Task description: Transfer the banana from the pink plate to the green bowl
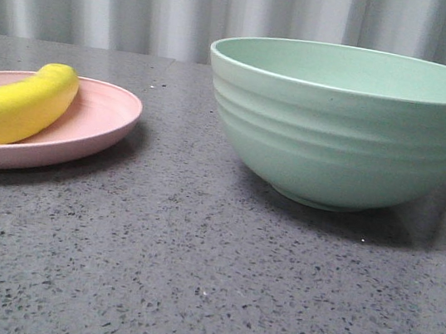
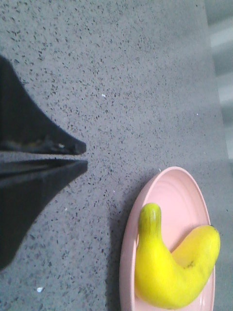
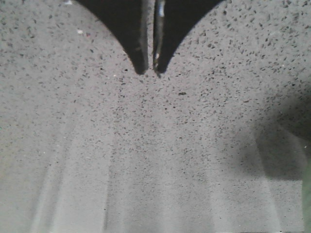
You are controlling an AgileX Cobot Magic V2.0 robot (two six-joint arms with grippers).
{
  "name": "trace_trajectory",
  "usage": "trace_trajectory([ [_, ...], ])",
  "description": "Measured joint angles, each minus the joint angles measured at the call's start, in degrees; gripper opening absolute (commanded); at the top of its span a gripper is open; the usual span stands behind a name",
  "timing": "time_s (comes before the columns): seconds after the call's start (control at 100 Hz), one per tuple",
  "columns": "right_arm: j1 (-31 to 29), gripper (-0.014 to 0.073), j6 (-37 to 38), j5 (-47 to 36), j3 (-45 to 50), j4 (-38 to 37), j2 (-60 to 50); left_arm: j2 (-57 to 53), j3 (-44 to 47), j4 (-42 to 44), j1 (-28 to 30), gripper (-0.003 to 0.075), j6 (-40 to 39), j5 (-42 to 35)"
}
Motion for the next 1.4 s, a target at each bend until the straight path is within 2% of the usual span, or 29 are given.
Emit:
trace_trajectory([
  [0.9, 0.00, -0.0065, 0.00, 0.00, 0.00, 0.00, 0.00, 0.00, 0.00, 0.00, 0.00, -0.0020, 0.00, 0.00],
  [1.2, 0.00, -0.0065, 0.00, 0.00, 0.00, 0.00, 0.00, 0.00, 0.00, 0.00, 0.00, -0.0020, 0.00, -5.99],
  [1.4, 0.00, -0.0065, 0.00, -1.34, 0.00, 0.00, 0.00, 0.00, 0.00, 0.00, 0.00, -0.0020, 0.00, -6.35],
])
